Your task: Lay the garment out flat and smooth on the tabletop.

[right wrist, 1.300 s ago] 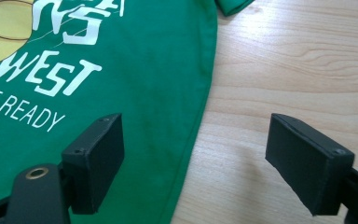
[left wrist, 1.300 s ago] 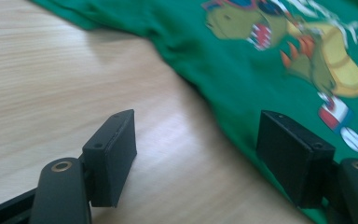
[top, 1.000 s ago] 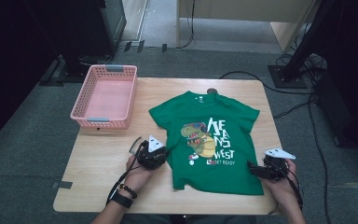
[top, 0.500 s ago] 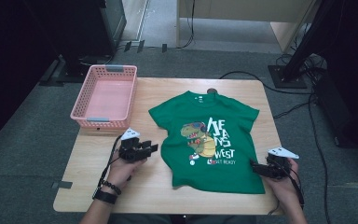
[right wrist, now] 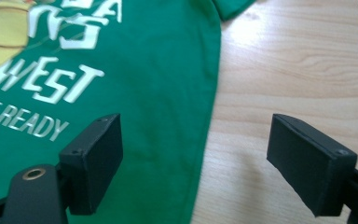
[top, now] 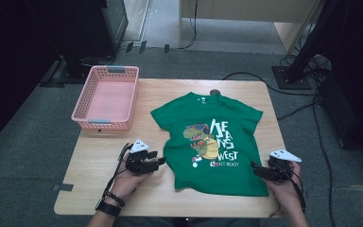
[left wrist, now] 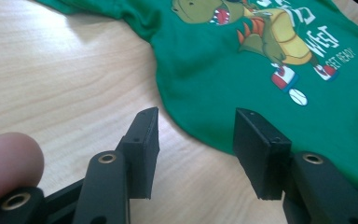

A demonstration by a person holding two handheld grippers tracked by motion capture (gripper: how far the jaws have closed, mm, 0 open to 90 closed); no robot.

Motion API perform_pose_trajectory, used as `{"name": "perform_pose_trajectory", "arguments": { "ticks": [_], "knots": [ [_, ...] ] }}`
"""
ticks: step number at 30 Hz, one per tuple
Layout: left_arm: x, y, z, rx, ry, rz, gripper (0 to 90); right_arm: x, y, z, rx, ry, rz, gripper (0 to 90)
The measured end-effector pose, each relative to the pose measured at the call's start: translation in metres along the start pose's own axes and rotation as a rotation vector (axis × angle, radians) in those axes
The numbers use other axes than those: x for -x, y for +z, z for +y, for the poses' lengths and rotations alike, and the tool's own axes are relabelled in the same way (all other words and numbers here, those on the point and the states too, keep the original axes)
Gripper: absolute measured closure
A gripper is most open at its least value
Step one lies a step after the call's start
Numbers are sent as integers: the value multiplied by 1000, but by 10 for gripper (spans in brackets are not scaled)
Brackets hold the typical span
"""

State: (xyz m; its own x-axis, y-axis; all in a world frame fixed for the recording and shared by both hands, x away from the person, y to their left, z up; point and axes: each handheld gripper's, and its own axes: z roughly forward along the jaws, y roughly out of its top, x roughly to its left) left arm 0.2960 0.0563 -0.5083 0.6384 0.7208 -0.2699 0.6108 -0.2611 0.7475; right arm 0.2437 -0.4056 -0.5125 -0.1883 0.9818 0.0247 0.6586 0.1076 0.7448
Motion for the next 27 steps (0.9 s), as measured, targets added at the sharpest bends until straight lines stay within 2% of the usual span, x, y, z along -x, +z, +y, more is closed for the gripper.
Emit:
{"name": "perform_pose_trajectory", "arguments": {
  "ticks": [7,13,18,21,27],
  "knots": [
    [2,-3,-5,8,2,-3,513,-12,-5,5,17,-9,19,182],
    [15,-5,-10,-13,40,-38,513,-19,-7,7,23,-13,33,183],
    [20,-5,-12,-22,64,-55,513,-21,-7,7,24,-18,35,183],
    [21,-5,-13,-19,62,-59,513,-21,-7,6,22,-19,34,183],
    [24,-6,-17,-43,88,-85,513,-21,-7,5,20,-15,34,183]
  ]
}}
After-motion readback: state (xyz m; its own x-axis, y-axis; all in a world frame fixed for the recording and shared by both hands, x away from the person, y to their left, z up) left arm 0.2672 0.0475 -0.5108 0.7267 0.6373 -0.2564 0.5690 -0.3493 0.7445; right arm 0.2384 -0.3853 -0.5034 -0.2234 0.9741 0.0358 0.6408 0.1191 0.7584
